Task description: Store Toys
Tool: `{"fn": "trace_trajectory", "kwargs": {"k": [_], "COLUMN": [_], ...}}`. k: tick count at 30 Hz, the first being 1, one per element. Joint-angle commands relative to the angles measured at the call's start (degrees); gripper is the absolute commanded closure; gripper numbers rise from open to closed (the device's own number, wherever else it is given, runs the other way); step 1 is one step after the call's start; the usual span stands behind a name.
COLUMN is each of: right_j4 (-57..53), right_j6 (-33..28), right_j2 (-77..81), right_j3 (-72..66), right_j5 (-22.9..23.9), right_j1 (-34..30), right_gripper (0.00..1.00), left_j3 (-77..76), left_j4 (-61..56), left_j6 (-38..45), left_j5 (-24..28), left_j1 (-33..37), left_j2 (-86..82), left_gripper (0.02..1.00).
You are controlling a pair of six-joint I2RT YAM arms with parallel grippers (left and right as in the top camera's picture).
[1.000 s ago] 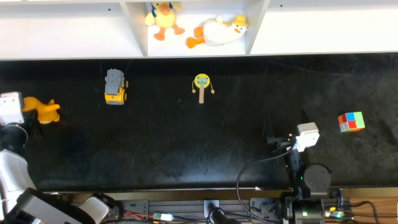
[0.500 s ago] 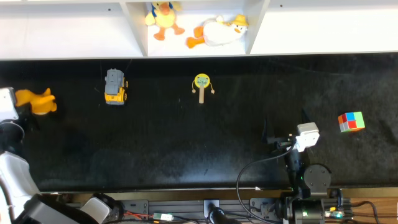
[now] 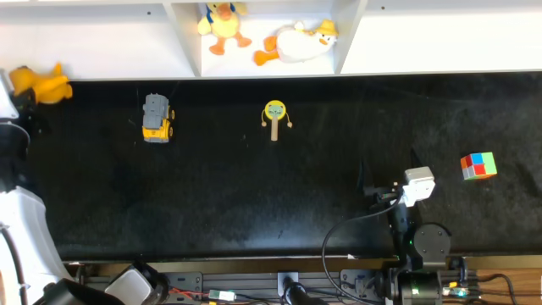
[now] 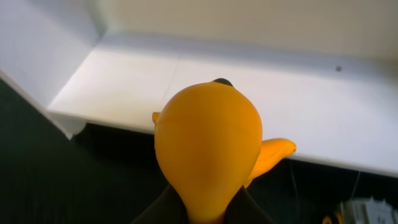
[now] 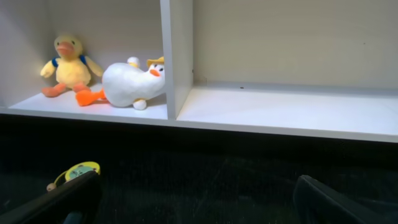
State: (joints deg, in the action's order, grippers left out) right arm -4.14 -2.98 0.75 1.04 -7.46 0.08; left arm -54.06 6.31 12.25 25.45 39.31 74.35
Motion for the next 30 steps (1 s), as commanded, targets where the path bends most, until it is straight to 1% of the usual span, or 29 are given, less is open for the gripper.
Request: {"fn": "trace_trajectory", "kwargs": {"k": [1,14,22,23,26,28,30], "right_j4": [0.3,0.3,0.3,0.3,0.3,0.3,0.3], "right_j6": [0.5,0.5,0.5,0.5,0.5,0.5,0.5], "right_j2": [-0.4,-0.4,-0.4,-0.4,-0.4,-0.4,-0.4], "right_j3": [-0.8,-0.8,-0.8,-0.8,-0.8,-0.8,-0.8], "right_j5": [0.2,0.2,0.2,0.2,0.2,0.2,0.2], "right_j1": [-0.1,-0.1,-0.1,-0.1,-0.1,-0.1,-0.1], "right_gripper": [0.005,0.007,0.007,0.005,0.005,0.005,0.005], "left_j3": [-1.7,-6.0,-7.3,-7.3,-7.5,-7.6,-7.8], "left_j4": [-2.7,-4.8,-5.2,-5.2,-5.9,-5.9,-5.9], "left_j6": [-5.3,-6.4,-7.3,-7.9,-7.8,-7.7,-7.6], "left_j5": [-4.1,-4.2,-6.4,-7.6,-8.2,-9.7,-9.6], "left_j1": [-0.8,-1.4,-4.8,-5.2,-5.7,-5.9,-6.0], "left_j2": [0.5,7.1,7.8,7.8,8.3,9.1,9.9], "left_gripper": [0.965,0.963,0.947,0.95,0.95,0.952,0.954]}}
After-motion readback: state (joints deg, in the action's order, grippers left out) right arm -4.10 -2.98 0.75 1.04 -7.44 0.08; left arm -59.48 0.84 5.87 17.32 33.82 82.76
